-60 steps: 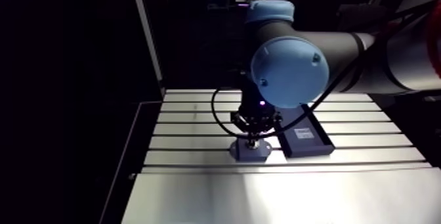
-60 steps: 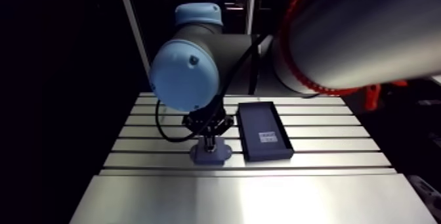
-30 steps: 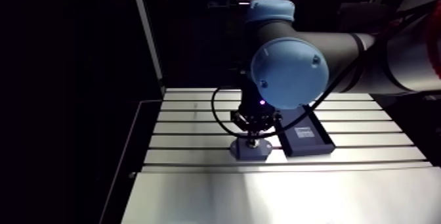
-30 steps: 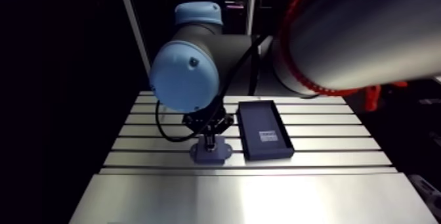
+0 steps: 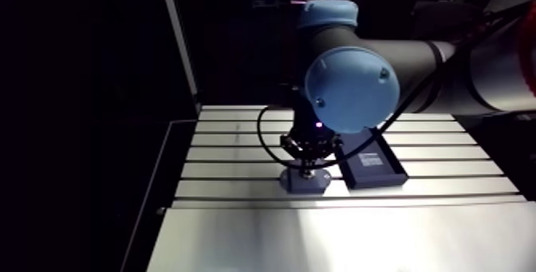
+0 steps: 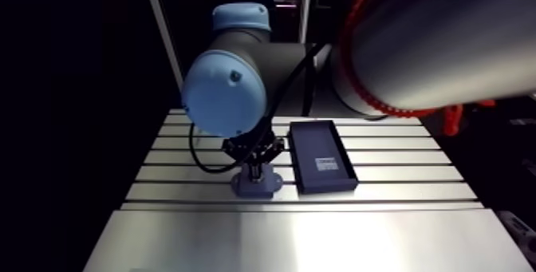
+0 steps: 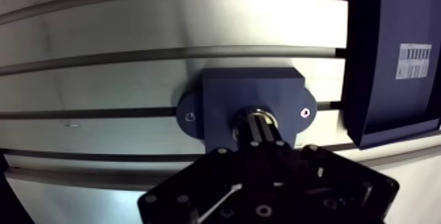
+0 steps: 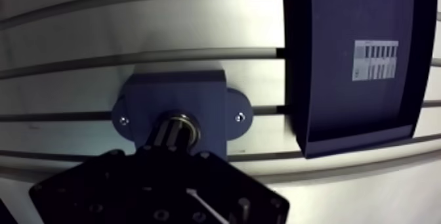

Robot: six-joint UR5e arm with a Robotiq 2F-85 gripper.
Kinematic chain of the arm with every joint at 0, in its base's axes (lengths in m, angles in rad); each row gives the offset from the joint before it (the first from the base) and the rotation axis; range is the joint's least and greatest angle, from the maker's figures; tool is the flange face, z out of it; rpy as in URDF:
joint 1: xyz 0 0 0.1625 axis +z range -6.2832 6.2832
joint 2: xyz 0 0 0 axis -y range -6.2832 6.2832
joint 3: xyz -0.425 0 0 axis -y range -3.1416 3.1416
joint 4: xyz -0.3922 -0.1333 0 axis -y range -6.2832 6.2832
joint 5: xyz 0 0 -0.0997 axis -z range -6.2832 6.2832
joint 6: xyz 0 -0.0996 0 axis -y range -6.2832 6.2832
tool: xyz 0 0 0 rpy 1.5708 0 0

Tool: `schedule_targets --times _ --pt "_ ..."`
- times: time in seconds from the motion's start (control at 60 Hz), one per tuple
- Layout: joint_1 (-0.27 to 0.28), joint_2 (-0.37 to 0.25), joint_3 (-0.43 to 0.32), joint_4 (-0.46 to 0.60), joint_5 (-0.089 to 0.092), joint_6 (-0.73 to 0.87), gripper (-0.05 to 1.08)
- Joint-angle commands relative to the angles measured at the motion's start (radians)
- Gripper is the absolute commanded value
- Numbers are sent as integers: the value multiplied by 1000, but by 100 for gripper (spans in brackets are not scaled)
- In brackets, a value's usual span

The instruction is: Pick up the bearing and press it into the housing until flush.

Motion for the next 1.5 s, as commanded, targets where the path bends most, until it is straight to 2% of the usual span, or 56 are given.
schedule_targets --times 0.017,1.5 --pt "0 1 1 0 -1 0 89" --pt "2 7 5 0 -2 -2 89"
